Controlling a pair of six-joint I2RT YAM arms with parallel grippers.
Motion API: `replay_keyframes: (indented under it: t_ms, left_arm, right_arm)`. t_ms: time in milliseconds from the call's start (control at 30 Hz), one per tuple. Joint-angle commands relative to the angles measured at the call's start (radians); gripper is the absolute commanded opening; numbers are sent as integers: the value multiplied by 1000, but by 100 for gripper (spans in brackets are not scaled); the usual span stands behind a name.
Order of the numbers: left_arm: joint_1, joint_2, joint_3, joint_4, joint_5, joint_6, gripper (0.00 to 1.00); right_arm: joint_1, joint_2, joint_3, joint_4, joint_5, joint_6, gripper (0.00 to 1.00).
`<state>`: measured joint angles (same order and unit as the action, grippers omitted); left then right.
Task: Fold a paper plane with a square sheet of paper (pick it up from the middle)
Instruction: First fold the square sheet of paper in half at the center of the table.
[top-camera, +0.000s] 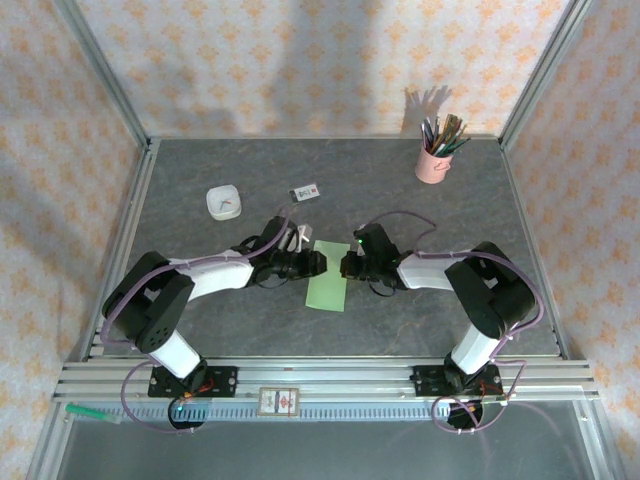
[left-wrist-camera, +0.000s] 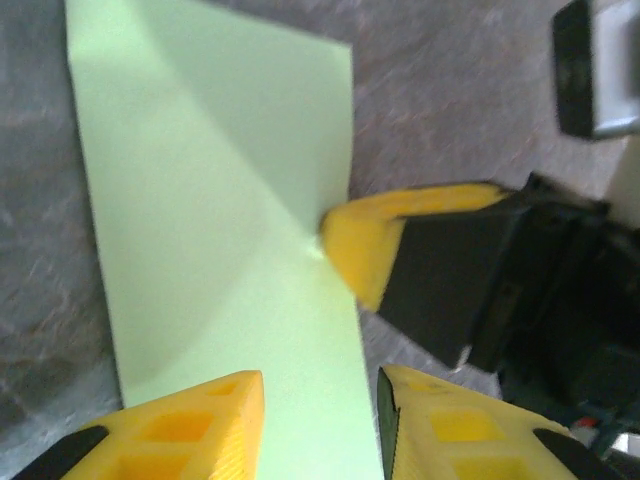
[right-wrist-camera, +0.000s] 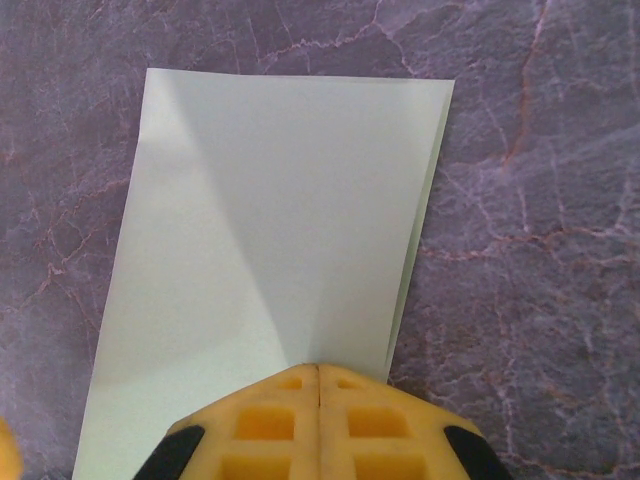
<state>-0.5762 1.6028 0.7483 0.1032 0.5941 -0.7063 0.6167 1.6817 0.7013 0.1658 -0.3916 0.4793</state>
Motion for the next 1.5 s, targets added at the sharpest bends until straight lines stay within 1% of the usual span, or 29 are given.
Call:
replay_keyframes:
  t_ms: [0, 267, 367, 500, 633, 767, 1033, 1167, 1300, 1467]
  left_arm:
    - [-3, -27, -40, 52, 27, -28, 37]
    - [-2, 9, -96, 58, 41, -6, 37]
    - [2, 20, -107, 35, 9, 7, 37]
    - [6, -28, -122, 22, -11, 8, 37]
    - [-8, -99, -134, 37, 9, -15, 37]
    - [-32, -126, -162, 103, 48, -65, 38]
    - [-41, -55, -197, 152, 64, -69, 38]
    - [-39, -22, -211, 150, 56, -56, 38]
    - [-34, -13, -227, 148, 52, -44, 37]
    - [-33, -56, -223, 135, 52, -51, 38]
  right_arm:
    - [-11, 47, -40, -213, 145, -5, 1]
    - [-11, 52, -34, -223, 149, -8, 1]
    - [-11, 53, -33, -222, 151, -9, 1]
    - [-11, 50, -36, -223, 152, -11, 1]
    - [-11, 49, -39, -221, 152, -11, 1]
    - [-11, 48, -42, -218, 151, -10, 1]
    - [-11, 47, -42, -222, 156, -13, 1]
    - [-11, 48, -39, -222, 157, -12, 1]
    - [-11, 45, -40, -224, 157, -11, 1]
    - [-11, 39, -42, -226, 157, -11, 1]
